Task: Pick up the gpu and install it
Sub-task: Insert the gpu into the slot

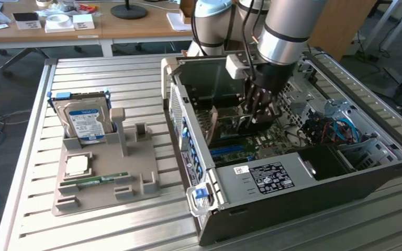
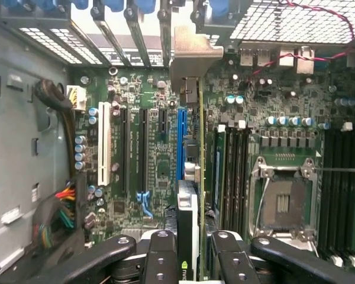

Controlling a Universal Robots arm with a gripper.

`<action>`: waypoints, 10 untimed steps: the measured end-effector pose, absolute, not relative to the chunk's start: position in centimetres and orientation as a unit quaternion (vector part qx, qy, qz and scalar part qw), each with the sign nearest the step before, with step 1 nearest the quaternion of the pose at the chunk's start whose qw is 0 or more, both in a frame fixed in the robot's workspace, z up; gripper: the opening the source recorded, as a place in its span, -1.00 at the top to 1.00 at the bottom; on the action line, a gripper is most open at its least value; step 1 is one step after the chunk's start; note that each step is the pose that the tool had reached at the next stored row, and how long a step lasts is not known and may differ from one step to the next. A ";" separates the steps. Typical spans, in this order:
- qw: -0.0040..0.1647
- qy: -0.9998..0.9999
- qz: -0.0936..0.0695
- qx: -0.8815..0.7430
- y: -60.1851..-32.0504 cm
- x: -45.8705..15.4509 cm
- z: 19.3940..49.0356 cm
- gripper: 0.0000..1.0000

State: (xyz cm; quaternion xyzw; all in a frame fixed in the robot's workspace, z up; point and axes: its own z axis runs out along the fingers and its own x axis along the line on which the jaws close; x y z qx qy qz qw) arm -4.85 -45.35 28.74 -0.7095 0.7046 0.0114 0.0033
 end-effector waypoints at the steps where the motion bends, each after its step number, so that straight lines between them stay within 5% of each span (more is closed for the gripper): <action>1: 0.003 0.704 0.011 -0.710 -45.3 -5.0 28.6 0.46; 10: 0.003 0.700 0.011 -0.714 -45.4 -5.4 27.7 0.46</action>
